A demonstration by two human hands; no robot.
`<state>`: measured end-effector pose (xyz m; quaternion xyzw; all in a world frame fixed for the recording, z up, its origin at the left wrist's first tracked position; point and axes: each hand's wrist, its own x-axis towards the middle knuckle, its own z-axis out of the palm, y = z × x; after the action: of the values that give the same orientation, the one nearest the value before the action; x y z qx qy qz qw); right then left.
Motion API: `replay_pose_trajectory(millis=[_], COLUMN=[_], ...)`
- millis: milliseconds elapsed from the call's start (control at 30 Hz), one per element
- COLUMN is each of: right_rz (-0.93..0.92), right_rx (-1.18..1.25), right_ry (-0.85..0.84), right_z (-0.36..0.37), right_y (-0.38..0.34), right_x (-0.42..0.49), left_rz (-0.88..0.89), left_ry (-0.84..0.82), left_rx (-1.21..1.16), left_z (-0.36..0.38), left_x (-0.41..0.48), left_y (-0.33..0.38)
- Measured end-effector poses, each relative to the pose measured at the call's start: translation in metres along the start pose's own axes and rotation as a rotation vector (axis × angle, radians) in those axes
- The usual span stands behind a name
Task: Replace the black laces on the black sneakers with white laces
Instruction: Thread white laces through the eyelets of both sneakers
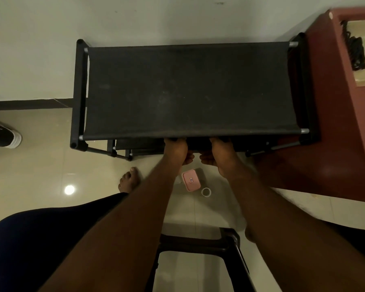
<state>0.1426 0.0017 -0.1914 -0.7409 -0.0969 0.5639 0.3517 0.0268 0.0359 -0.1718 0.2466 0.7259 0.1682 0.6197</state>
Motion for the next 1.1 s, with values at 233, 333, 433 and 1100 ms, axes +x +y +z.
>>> replay_pose_trajectory(millis=[233,333,433,1100], right_rz=[0.001,0.007,0.039,0.147], right_rx=[-0.057,-0.018,0.039,0.204], right_ry=[-0.004,0.002,0.011,0.028], right_z=[-0.009,-0.007,-0.005,0.006], right_y=[0.003,0.006,0.003,-0.009], right_x=[-0.026,-0.039,-0.041,-0.014], left_rz=[0.055,0.056,0.015,0.024], left_ry=[-0.024,-0.035,-0.042,-0.113], left_rx=[-0.001,0.027,-0.03,-0.257], left_z=[-0.013,-0.014,-0.015,-0.013], left_x=[-0.022,-0.03,-0.031,-0.007], left_y=[-0.013,-0.017,-0.014,-0.005])
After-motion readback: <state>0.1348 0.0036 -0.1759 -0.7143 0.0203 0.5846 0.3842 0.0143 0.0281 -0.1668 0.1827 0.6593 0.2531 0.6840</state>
